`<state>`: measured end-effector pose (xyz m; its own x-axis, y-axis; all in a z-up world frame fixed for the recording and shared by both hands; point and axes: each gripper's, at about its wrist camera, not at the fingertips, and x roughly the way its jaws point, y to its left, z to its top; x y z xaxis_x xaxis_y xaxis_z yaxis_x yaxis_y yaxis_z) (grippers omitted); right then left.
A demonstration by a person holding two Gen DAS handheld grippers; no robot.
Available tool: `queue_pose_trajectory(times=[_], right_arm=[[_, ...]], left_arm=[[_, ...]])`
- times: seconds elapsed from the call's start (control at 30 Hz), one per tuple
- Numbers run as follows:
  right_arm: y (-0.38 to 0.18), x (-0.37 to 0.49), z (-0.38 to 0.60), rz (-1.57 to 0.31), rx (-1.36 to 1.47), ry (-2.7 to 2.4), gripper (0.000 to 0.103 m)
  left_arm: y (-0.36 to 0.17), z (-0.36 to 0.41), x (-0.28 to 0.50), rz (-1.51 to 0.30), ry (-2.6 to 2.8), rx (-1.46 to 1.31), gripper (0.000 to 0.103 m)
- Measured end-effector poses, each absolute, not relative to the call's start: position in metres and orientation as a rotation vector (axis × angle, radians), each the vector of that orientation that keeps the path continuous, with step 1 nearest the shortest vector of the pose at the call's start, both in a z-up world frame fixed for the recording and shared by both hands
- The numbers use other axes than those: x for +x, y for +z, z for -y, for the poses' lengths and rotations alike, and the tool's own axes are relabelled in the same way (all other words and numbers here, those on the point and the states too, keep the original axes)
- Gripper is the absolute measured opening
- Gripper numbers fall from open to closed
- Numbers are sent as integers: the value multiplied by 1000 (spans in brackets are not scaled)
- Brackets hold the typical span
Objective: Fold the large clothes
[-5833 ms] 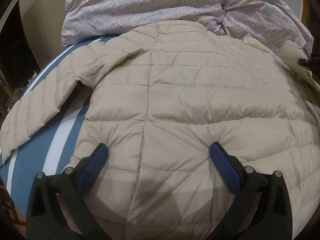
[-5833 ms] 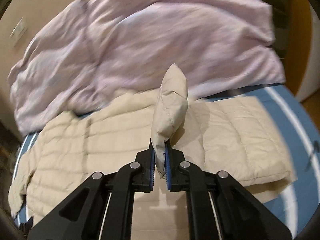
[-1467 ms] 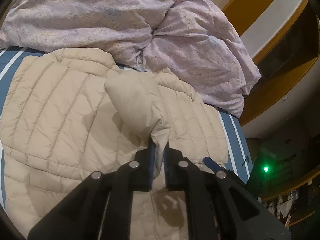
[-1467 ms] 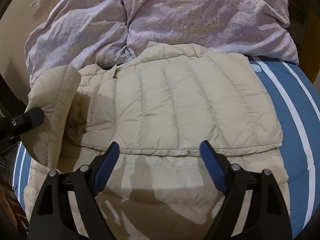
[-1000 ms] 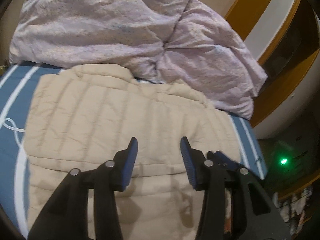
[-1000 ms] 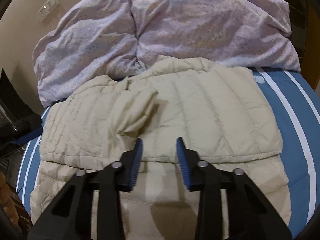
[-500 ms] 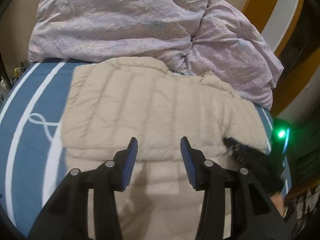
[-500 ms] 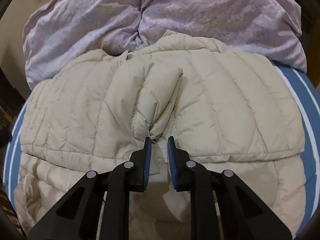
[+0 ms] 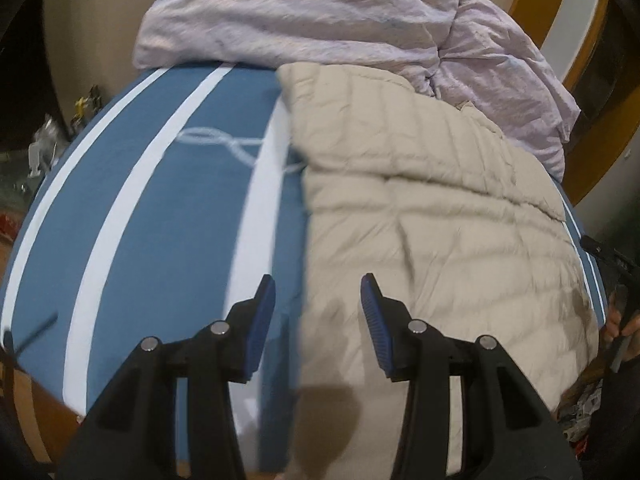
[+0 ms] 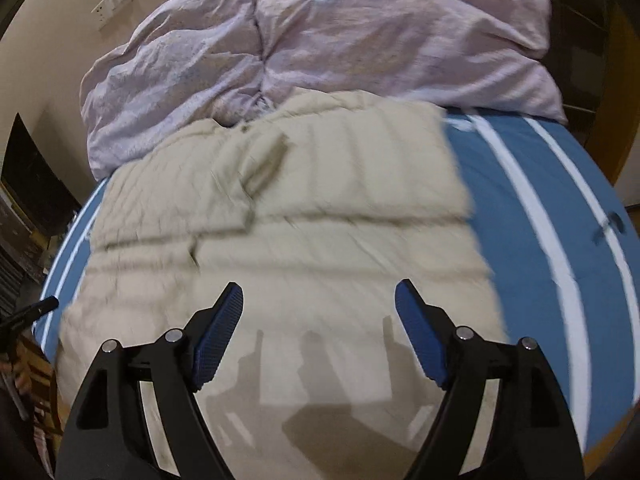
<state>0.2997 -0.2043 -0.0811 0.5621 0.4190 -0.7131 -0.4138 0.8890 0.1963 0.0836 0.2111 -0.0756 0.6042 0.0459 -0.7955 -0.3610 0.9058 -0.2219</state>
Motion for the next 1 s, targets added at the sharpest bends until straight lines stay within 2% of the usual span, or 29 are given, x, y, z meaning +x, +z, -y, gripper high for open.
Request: queue_pose_trajectory(times=[0.37, 0.83, 1.0], right_arm=[[-119, 242, 308, -842, 107, 435, 74], [-150, 206, 333, -795, 218, 515, 52], [-153, 203, 332, -786, 249, 558, 41]], left_arm=[[-105, -195, 35, -885, 138, -453, 44], [-117, -177, 11, -830, 116, -522, 38], [-118, -172, 4, -821, 118, -527, 35]])
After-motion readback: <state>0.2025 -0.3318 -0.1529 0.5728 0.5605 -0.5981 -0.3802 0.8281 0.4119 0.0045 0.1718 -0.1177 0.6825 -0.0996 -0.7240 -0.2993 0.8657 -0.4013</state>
